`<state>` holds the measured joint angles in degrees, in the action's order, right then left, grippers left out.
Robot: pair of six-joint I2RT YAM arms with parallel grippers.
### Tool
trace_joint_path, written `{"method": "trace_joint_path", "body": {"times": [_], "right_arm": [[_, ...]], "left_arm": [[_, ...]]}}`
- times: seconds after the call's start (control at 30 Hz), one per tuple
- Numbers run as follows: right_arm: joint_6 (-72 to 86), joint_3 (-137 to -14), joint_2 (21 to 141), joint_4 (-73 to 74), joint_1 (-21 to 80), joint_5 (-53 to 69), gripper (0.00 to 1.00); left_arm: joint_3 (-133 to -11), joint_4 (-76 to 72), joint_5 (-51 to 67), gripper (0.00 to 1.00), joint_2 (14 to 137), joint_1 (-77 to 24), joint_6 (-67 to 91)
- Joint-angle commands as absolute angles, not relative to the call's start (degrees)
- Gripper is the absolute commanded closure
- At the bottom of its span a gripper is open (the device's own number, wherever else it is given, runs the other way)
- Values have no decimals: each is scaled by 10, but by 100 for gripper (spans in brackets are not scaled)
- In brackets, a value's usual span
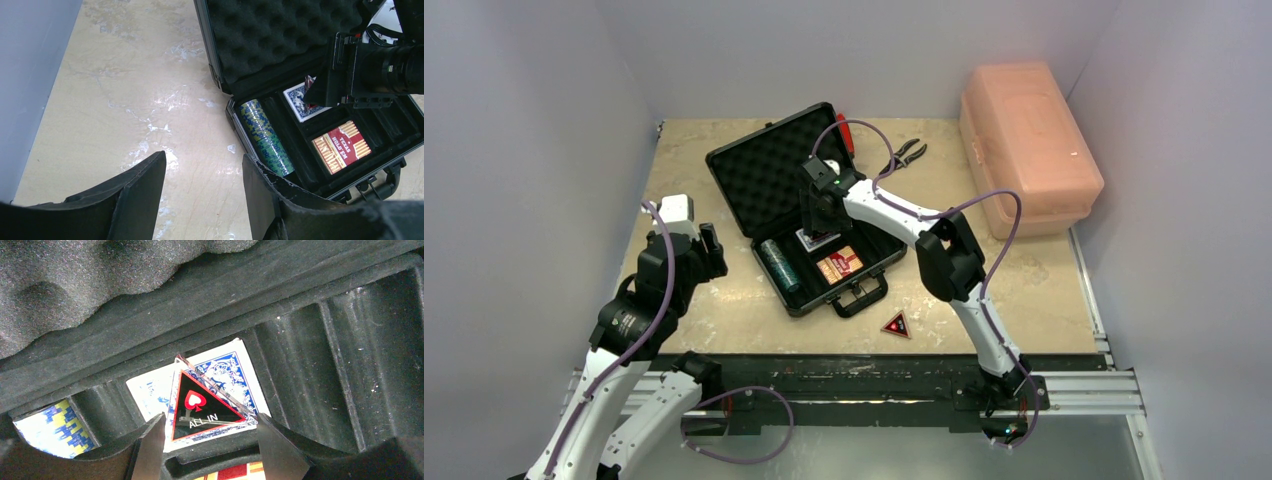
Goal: Pack up texas hold em set
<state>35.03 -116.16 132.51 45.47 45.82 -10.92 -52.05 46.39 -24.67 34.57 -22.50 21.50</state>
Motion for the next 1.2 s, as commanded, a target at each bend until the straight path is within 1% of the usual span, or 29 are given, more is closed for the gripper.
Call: {"method": "trace_joint_path", "body": {"times": [0.0,0.07,0.2,0.23,0.27,0.37,0.53,0.7,0.87,1.03,1.17], "right_arm": [[364,-1179,1327,454,461,-105,45],[365,-1177,1326,453,461,-104,36],[368,-1178,1325,453,461,-103,22],[369,-1179,1324,453,462,-103,14],[369,-1180,1323,454,462,-103,10],[369,-1183,1317,452,462,-103,4],[361,-1195,1304,451,462,-103,1],[343,-1194,1273,450,466,-112,1],[334,-1157,1227,422,468,-120,1],[330,-1130,1183,426,473,-140,1],[333,-1071,1133,421,474,-160,1]], "left_arm": [[-541,457,-244,43,343,-220,217],[-541,457,-244,43,343,-220,217],[-541,456,-243,43,344,-220,218],[-541,456,-243,43,344,-220,217],[-541,456,-243,43,344,-220,217],[-541,456,-243,43,344,-220,217],[-541,457,-246,43,345,-220,217],[-540,454,-250,43,347,-220,215],[-540,455,-253,43,353,-220,214],[-536,454,-263,41,347,-220,212],[-535,453,-274,41,346,-220,212]]}}
